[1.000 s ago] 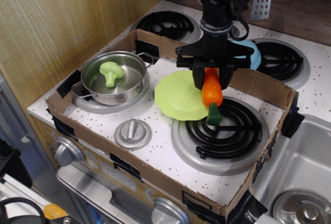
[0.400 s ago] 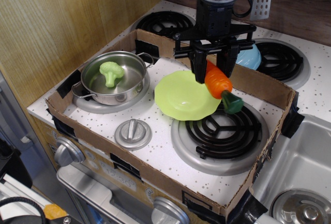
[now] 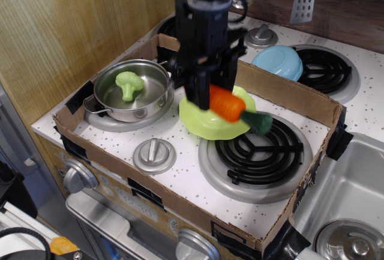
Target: Take carrot off plate
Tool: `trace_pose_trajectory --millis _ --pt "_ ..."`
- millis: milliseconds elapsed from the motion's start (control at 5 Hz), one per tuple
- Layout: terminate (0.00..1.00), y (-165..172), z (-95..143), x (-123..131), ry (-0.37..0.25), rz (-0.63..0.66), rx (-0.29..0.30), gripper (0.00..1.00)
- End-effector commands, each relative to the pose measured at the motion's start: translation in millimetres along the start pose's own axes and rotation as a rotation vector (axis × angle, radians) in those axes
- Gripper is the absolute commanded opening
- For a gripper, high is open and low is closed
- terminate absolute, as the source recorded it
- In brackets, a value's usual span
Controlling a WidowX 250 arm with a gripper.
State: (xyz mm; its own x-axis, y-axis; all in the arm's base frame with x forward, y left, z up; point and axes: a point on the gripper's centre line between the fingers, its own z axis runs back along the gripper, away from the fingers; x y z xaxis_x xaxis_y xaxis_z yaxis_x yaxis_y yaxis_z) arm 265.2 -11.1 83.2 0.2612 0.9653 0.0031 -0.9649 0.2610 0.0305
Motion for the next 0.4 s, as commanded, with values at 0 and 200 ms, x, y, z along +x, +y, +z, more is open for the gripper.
trace_pose_trajectory --millis 0,200 --pt "0.0 19 2 -14 -0.088 0.085 0.003 0.0" --pt "0.0 27 -13 -19 -0.148 0.114 0.025 0.0"
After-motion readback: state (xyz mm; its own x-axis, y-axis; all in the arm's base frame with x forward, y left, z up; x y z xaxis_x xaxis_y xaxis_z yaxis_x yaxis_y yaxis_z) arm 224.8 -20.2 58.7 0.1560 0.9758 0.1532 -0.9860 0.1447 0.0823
